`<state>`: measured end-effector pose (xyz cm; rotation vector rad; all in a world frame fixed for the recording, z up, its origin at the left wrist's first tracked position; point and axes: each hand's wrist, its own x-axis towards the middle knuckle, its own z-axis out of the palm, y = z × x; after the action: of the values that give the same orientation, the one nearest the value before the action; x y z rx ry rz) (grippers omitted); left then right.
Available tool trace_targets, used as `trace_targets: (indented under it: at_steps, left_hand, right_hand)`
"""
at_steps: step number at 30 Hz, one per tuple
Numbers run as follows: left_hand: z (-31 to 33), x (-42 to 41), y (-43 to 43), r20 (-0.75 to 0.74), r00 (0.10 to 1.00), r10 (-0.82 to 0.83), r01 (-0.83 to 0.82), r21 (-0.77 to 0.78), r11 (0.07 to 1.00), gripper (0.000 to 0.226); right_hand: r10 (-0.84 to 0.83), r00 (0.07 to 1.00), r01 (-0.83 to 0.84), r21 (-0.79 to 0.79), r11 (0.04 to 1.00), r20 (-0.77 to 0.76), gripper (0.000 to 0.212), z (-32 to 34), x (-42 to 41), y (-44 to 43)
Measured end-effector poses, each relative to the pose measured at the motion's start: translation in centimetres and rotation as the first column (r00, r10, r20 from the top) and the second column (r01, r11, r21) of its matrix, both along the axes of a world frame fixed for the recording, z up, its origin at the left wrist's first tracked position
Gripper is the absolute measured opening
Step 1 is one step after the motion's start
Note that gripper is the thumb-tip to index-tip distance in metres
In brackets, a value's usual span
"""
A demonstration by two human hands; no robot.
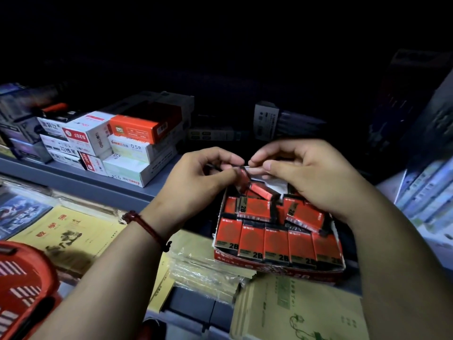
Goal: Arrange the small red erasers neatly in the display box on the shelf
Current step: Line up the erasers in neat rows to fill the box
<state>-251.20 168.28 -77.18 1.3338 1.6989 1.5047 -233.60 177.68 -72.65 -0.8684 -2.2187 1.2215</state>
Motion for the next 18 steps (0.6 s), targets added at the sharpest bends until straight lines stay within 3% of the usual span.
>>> trace_targets:
  at_steps: [6, 11, 18]
  left_hand:
    - [0.2, -0.5, -0.4, 0.041, 0.996, -0.080, 0.081, -0.033, 0.996, 0.018]
    - [0.5, -0.4, -0.5, 0.079, 0.993, -0.086, 0.090, -0.049, 0.995, 0.020]
    - [1.0, -0.6, -0.6, 0.053, 0.986, -0.156, 0.162, -0.151, 0.975, 0.032]
  right_hand:
    - [0.005, 0.992, -0.030, 0.196, 0.980, 0.127, 0.009, 0.4, 1.3, 0.0]
    - [-0.019, 0.971, -0.018, 0.154, 0.988, 0.237, 0.012, -0.3, 1.4, 0.4]
    - [-0.046, 0.979, 0.017, 0.149, 0.989, 0.199, 0.023, -0.8, 0.5, 0.2]
